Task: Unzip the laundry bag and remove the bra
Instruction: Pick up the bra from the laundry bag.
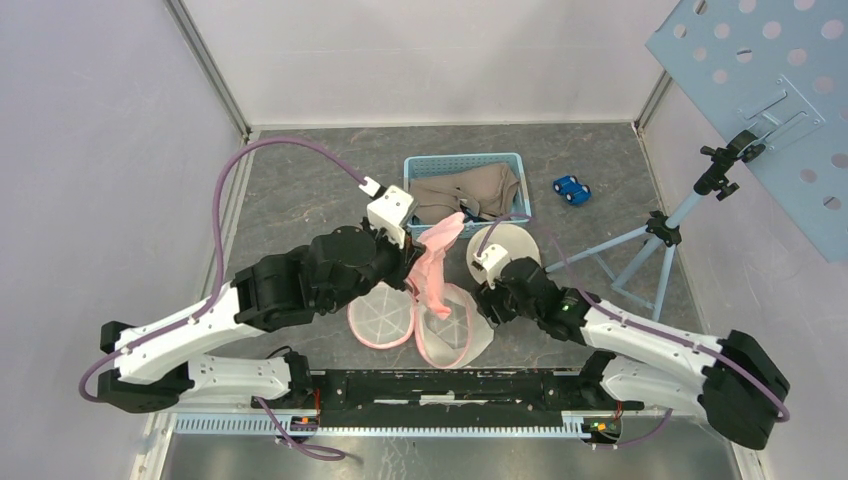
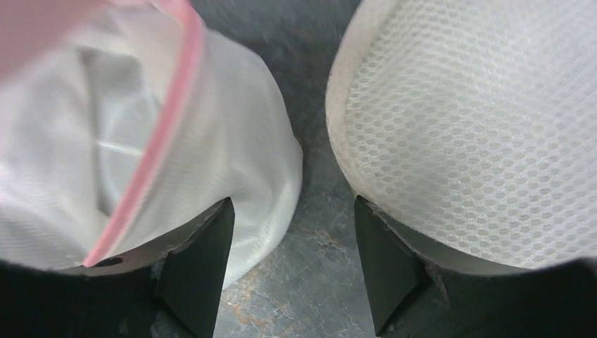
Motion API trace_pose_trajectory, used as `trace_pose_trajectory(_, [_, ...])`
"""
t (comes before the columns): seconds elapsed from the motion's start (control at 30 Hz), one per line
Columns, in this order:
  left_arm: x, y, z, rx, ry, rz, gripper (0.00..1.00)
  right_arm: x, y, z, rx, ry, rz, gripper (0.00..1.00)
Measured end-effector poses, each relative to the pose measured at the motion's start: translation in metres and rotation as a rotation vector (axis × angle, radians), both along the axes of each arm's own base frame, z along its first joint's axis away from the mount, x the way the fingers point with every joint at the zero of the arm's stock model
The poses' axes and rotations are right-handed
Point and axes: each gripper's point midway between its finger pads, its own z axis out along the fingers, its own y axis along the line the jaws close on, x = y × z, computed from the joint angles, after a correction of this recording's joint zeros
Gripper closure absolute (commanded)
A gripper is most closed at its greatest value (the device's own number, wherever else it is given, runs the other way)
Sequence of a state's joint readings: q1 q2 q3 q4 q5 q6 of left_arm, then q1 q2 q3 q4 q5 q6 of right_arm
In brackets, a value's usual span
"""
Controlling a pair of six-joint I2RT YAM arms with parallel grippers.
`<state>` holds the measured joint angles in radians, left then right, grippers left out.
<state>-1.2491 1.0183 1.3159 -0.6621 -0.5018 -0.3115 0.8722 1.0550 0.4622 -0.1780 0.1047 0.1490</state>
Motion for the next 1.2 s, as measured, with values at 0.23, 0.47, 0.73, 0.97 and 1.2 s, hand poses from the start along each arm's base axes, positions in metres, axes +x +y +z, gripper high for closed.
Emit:
trace_pose_trajectory(0.23, [-0.011,-0.003,-0.016,0.054,0.05,-0.066,0.98,0.009,0.031,0.086,0.149,-0.138,0.129,0.24])
trace_pose_trajectory(0.47, [-0.024,-0.003,-0.028,0.09,0.103,-0.138,0.98,0.0,0.043,0.14,0.218,-0.247,0.285,0.23])
trace_pose_trajectory(0.73, [-0.037,-0.004,-0.031,0.083,0.146,-0.213,0.98,-0.016,0.045,0.152,0.212,-0.31,0.427,0.23])
trace_pose_trajectory(0.97, [-0.047,-0.006,-0.035,0.091,0.179,-0.268,0.98,-0.024,0.054,0.173,0.224,-0.371,0.521,0.23])
trace_pose_trajectory(1.2, [-0.053,-0.012,-0.038,0.099,0.199,-0.311,0.98,-0.03,0.073,0.221,0.249,-0.464,0.618,0.23])
